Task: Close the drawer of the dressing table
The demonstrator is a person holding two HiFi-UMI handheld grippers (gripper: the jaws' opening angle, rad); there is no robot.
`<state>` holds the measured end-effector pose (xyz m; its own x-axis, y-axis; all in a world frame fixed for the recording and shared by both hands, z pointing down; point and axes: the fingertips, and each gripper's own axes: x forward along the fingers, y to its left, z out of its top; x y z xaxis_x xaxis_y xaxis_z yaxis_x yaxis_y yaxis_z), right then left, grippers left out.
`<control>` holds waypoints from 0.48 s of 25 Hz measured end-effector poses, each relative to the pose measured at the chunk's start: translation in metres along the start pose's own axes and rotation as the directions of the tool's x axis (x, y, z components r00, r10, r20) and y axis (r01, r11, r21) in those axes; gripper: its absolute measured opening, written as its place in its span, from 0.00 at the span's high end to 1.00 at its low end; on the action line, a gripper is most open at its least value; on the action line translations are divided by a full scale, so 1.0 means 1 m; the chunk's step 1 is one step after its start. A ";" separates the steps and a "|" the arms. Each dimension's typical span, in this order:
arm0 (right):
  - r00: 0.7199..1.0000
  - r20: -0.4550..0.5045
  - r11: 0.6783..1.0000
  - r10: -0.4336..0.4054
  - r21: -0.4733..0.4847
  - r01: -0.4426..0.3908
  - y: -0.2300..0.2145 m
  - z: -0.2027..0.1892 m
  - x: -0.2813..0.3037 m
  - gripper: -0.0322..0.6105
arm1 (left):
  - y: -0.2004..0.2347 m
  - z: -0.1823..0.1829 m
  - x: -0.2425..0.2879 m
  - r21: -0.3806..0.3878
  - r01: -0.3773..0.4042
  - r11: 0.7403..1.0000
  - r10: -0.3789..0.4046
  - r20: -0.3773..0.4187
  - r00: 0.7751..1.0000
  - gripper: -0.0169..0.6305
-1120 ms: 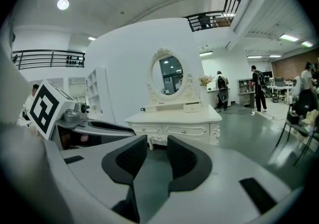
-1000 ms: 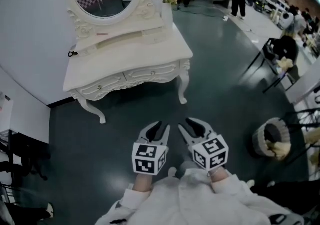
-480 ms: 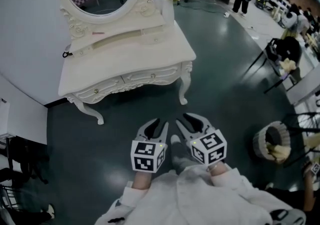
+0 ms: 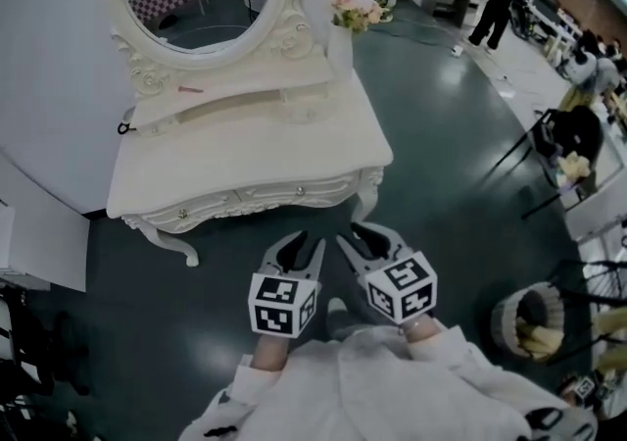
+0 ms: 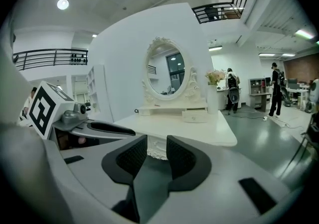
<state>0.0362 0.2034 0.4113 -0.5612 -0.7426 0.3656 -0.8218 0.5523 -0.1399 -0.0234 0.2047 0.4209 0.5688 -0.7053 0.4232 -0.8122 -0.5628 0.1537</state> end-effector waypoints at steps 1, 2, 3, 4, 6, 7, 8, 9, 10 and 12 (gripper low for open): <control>1.000 0.000 1.000 0.005 -0.003 -0.005 -0.009 0.006 0.007 0.77 | 0.005 0.008 0.009 0.001 -0.007 1.000 0.007 0.008 1.000 0.82; 1.000 0.001 1.000 0.014 -0.004 -0.014 -0.017 0.011 0.015 0.77 | 0.009 0.014 0.018 0.001 -0.014 1.000 0.014 0.013 1.000 0.82; 1.000 0.003 1.000 0.024 -0.003 -0.024 -0.025 0.015 0.022 0.77 | 0.014 0.019 0.027 0.000 -0.020 1.000 0.020 0.014 1.000 0.82; 1.000 0.005 1.000 0.030 -0.003 -0.030 -0.033 0.019 0.028 0.77 | 0.017 0.023 0.036 -0.002 -0.025 1.000 0.025 0.014 1.000 0.82; 0.999 0.009 0.999 0.037 -0.007 -0.037 -0.049 0.026 0.038 0.77 | 0.023 0.032 0.052 -0.006 -0.037 0.999 0.037 0.014 0.999 0.82; 0.999 0.010 0.999 0.040 -0.010 -0.040 -0.056 0.029 0.042 0.77 | 0.025 0.035 0.059 -0.010 -0.045 0.999 0.045 0.015 0.999 0.82; 0.999 0.010 0.999 0.044 -0.011 -0.044 -0.062 0.031 0.045 0.77 | 0.027 0.038 0.064 -0.015 -0.054 0.998 0.054 0.016 0.998 0.82; 0.999 0.007 0.999 0.048 -0.010 -0.048 -0.067 0.033 0.049 0.77 | 0.030 0.040 0.068 -0.021 -0.061 0.998 0.061 0.016 0.998 0.82; 0.999 0.002 0.999 0.052 -0.006 -0.052 -0.072 0.034 0.052 0.77 | 0.032 0.041 0.072 -0.027 -0.066 0.997 0.066 0.016 0.998 0.82; 0.998 -0.009 0.998 0.057 0.002 -0.057 -0.081 0.035 0.058 0.77 | 0.035 0.043 0.079 -0.038 -0.071 0.997 0.072 0.010 0.997 0.82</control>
<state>0.0667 0.1028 0.4114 -0.6067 -0.7063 0.3648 -0.7884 0.5933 -0.1623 -0.0011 0.1107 0.4218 0.5103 -0.7481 0.4242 -0.8551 -0.4942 0.1569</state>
